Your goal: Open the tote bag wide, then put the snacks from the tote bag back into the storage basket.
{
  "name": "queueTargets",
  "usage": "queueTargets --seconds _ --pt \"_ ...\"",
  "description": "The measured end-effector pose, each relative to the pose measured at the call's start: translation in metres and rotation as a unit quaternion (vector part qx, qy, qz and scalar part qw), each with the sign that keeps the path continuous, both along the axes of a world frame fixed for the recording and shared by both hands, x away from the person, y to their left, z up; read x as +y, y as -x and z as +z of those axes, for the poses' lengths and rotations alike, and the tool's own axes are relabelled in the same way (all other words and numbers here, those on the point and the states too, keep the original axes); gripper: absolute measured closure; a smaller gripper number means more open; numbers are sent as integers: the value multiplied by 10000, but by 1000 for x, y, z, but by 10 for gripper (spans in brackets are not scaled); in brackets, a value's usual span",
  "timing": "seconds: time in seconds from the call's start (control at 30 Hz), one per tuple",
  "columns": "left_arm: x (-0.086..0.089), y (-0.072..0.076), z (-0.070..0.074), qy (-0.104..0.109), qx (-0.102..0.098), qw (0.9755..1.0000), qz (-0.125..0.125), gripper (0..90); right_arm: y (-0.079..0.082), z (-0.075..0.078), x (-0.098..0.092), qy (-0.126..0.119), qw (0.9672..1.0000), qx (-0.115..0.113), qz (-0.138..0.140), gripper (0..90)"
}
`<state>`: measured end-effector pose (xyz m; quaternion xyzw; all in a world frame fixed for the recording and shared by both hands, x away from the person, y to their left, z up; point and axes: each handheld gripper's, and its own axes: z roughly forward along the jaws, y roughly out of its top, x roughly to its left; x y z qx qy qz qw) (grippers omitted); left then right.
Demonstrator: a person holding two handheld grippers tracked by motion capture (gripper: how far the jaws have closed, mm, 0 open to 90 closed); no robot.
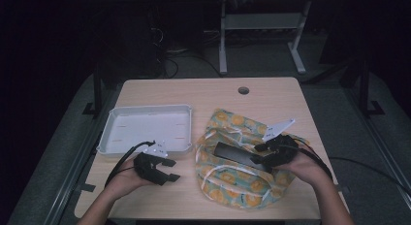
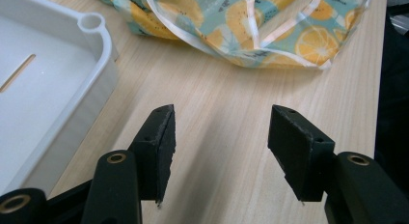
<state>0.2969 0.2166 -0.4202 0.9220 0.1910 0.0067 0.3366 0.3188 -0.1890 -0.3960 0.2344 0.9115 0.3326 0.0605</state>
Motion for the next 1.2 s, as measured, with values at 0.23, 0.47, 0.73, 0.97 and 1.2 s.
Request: queueTargets --seconds 0.23,0.47,0.73,0.97,1.2 --pt "-1 0 -2 -25 26 10000 7 425 1 -5 -1 10 10000 58 -73 419" --pt "-2 0 -3 -42 29 10000 -76 425 1 -10 5 86 9999 68 -54 394" --pt "-2 0 -4 -44 40 9999 -104 425 1 -15 10 104 9999 113 -8 388" --pt "-3 0 -4 -71 41 9999 -131 425 2 -23 14 457 9989 86 90 380" --pt "-4 0 -5 -79 51 9999 -130 420 2 -28 16 634 9979 29 128 390"
